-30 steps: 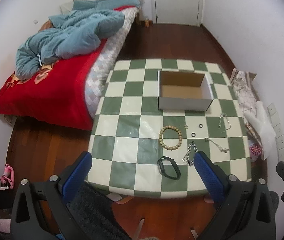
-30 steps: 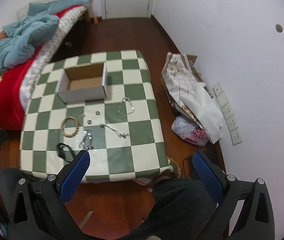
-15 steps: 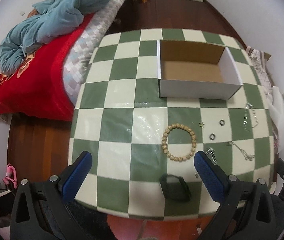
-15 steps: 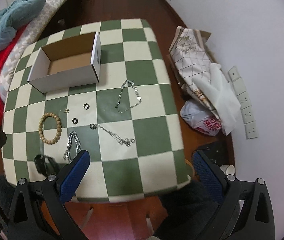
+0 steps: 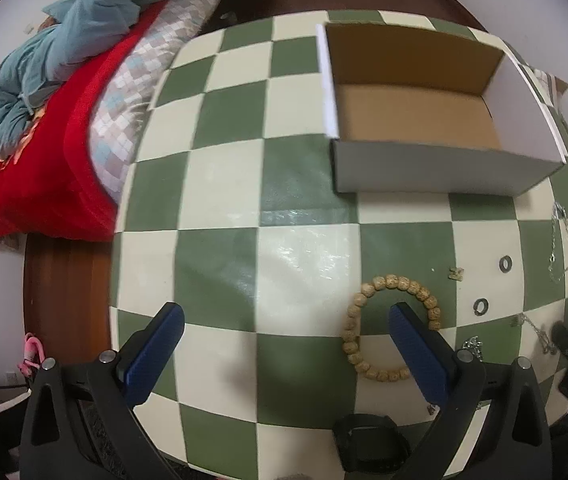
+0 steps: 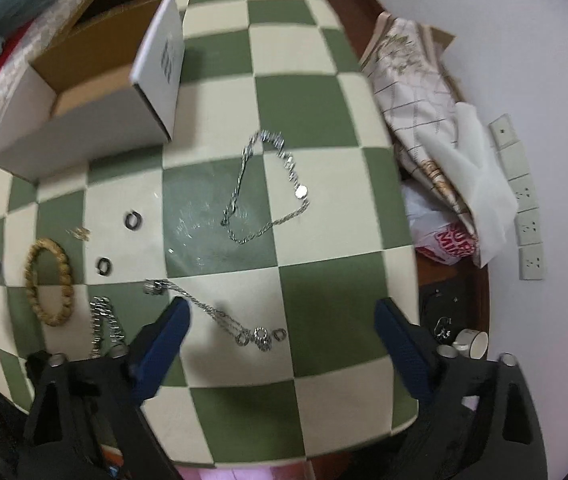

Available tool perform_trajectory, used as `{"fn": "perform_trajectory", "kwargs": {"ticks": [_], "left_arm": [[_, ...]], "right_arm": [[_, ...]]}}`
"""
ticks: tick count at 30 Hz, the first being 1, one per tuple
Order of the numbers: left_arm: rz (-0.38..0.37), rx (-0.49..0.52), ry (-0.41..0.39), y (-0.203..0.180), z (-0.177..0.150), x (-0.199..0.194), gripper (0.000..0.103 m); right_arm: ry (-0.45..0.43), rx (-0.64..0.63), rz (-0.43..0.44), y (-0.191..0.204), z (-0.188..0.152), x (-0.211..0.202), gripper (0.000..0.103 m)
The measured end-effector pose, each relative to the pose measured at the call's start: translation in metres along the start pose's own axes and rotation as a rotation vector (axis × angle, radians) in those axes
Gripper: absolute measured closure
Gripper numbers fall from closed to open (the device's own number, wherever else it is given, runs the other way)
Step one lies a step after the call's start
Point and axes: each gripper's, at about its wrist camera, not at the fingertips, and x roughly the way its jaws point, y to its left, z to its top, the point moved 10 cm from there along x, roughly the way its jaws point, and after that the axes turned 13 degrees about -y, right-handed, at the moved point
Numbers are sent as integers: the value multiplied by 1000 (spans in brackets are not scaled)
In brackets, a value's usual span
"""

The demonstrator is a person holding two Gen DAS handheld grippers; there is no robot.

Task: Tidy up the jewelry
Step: 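Grasp the thick silver curb chain with the left tool while the right tool grasps the silver clasp chain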

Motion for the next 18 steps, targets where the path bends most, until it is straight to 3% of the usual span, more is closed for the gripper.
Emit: {"fn": "perform_trajectory", "kwargs": {"ticks": [2, 5, 7, 9, 12, 18], "left_arm": [[-8, 15, 2, -6, -2, -1, 0], [-26, 36, 9, -15, -7, -2, 0], [-42, 40, 14, -22, -9, -3, 0], [-60, 41, 19, -29, -10, -5, 0], [-98, 58, 22, -44, -15, -13, 0], [-220, 127, 53, -92, -41, -30, 0]], "right_arm": [[12, -33, 13, 8, -4, 9, 27], [3, -62, 59, 21, -10, 14, 48], [-5, -68, 99, 29, -11, 12, 67], [-16, -92, 92, 34, -12, 11, 102], [-19, -56, 98, 29, -15, 10, 103], [1, 92, 92, -24, -28, 9, 103]]}}
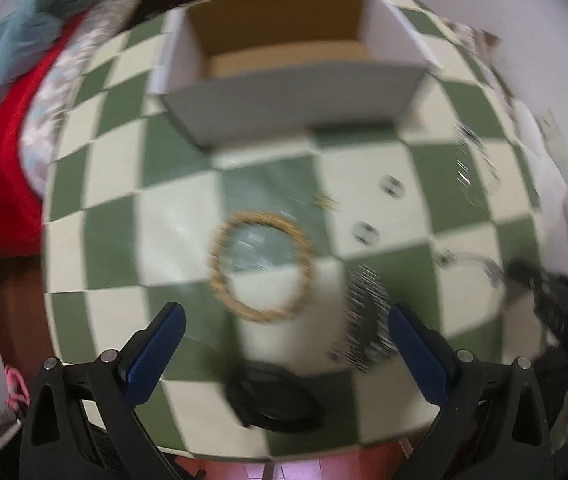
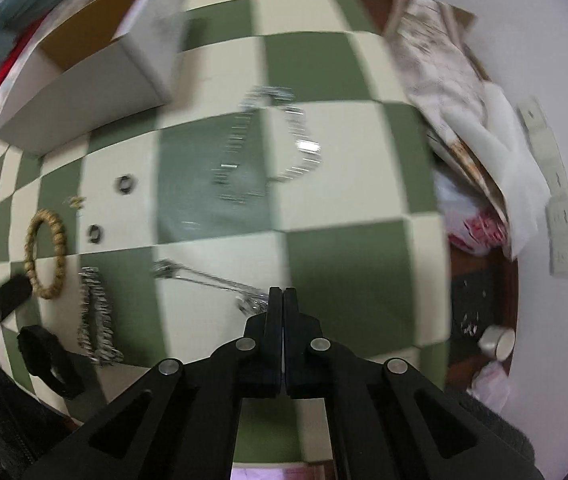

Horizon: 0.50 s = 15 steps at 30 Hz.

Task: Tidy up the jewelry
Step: 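Grasp the thick silver curb chain with the left tool while the right tool grasps the silver clasp chain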

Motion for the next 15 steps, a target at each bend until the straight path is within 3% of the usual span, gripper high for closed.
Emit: {"fn": "perform_trajectory", "kwargs": {"ticks": [2, 6, 8, 11, 13, 15], "left_arm": [[-17, 49, 21, -18, -10, 4, 0], [-31, 94, 63, -41, -26, 14, 15], [-25, 100, 66, -47, -29, 18, 16], [-21, 111, 68, -50, -29, 24, 30], [-24, 114, 75, -54, -31, 28, 44], [-40, 105, 52, -55, -27, 27, 55]], "right_arm": [[9, 35, -1, -14, -6, -1, 103], [9, 61, 4, -26, -15, -4, 103], [9, 68, 30, -25, -18, -6, 103], [14, 98, 80, -21, -20, -9, 101], [6, 106, 99, -19, -19, -11, 90], [-15, 105, 114, -17, -14, -13, 59]]}}
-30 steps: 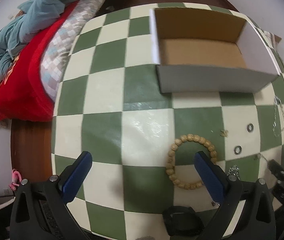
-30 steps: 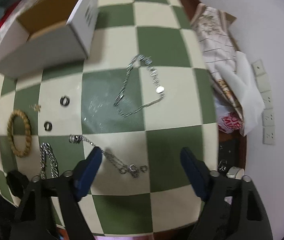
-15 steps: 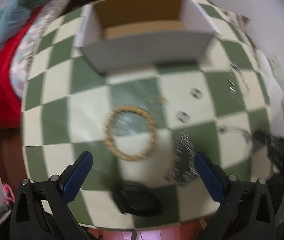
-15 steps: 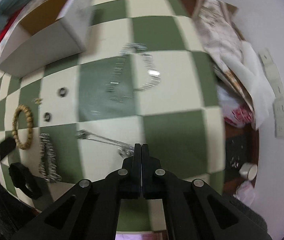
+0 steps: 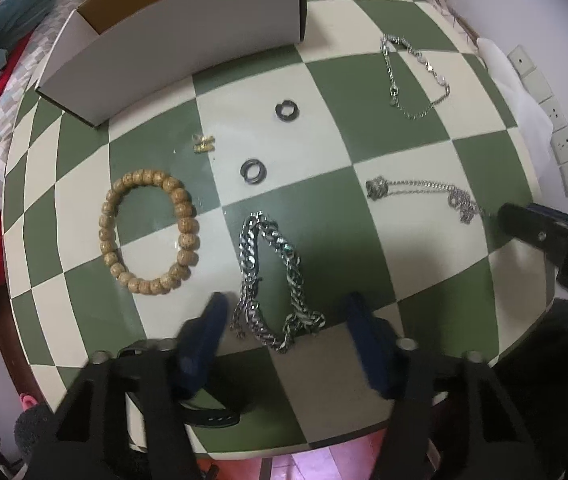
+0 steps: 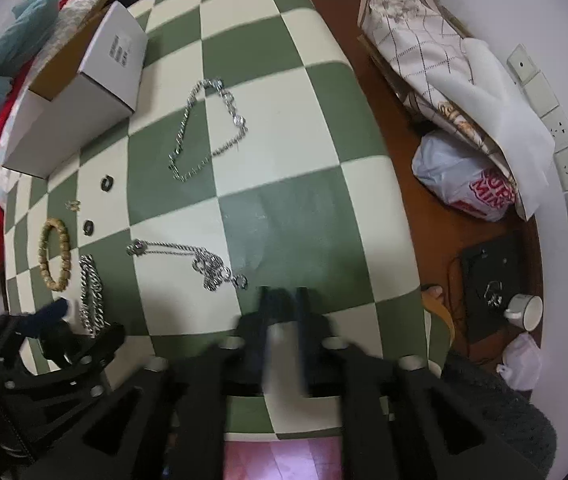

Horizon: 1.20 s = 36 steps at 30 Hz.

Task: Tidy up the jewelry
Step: 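Grasp the thick silver curb chain with the left tool while the right tool grasps the silver clasp chain, then carry both silver chains over the white box and open both tools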

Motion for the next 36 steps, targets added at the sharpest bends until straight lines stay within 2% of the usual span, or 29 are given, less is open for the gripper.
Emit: {"fn": "perform_trajectory", "kwargs": {"ticks": [1, 2, 3, 4, 11, 15, 16, 17, 18, 20, 25, 32, 36], "left_arm": [[-7, -1, -5, -1, 2, 0, 69], [-4, 1, -13, 0, 4, -1, 79], [7, 7, -17, 1, 4, -2, 96], [17, 14, -17, 2, 4, -1, 98], [57, -3, -42, 13, 3, 0, 99], [59, -28, -42, 24, -6, -8, 99], [58, -32, -43, 26, -7, -8, 99], [58, -34, -45, 27, -8, -8, 99], [59, -37, -46, 28, -10, -9, 99], [58, -40, -48, 29, -15, -9, 99], [60, -48, -51, 32, -16, -10, 99], [64, -59, -56, 35, -11, -11, 99], [53, -65, -76, 32, -7, -26, 99]], "right_arm": [[-7, -1, 8, 2, 1, -1, 54], [-12, -5, 17, 6, 2, -1, 50], [-16, -13, 22, 8, 4, -1, 50], [-21, -28, 27, 13, 4, 0, 50], [-8, -151, -15, 43, 3, 13, 51], [-9, -204, -120, 51, 1, 17, 57], [-18, -213, -119, 55, 1, 17, 62], [-21, -218, -121, 56, 1, 16, 71], [-23, -231, -122, 60, 0, 16, 85], [-25, -250, -138, 65, 0, 17, 96], [-27, -244, -147, 66, 2, 15, 97], [-34, -195, -162, 48, 2, 12, 97], [-45, -147, -140, 40, 1, 4, 97]]}}
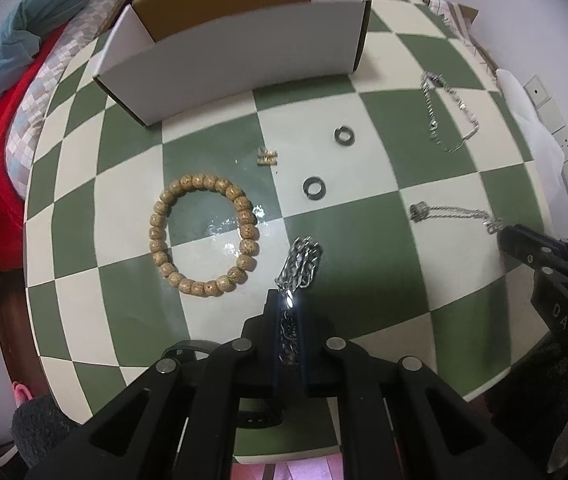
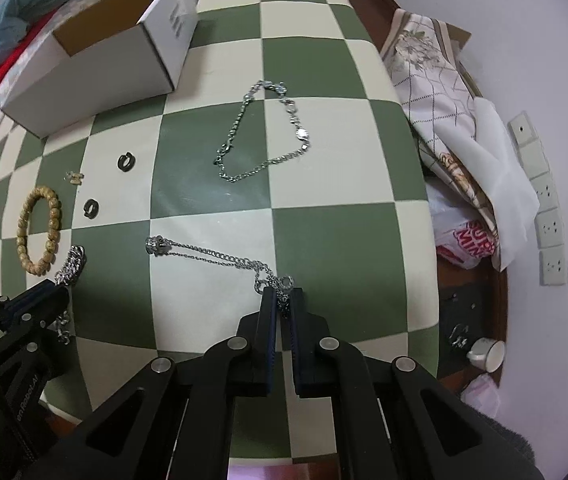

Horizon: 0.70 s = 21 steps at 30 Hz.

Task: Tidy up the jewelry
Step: 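Carry both silver chains over the white box and open both tools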

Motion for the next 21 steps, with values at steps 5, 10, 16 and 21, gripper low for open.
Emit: {"fn": "perform_trajectory", "kwargs": {"ticks": [5, 10, 16, 21], "left_arm": [[-34, -20, -37, 1, 7, -25, 99], [-77, -58, -75, 8, 17, -51, 99], [-112, -104, -116, 11, 44, -74, 99], [-135, -128, -152, 18, 66, -99, 99]], "right_arm": [[-46, 62, 53, -8, 6, -23, 97], [-95, 91, 99, -8, 16, -50, 97], [-162, 88, 158, 0, 34, -87, 97], [-194, 77, 187, 9, 52, -112, 97]]}}
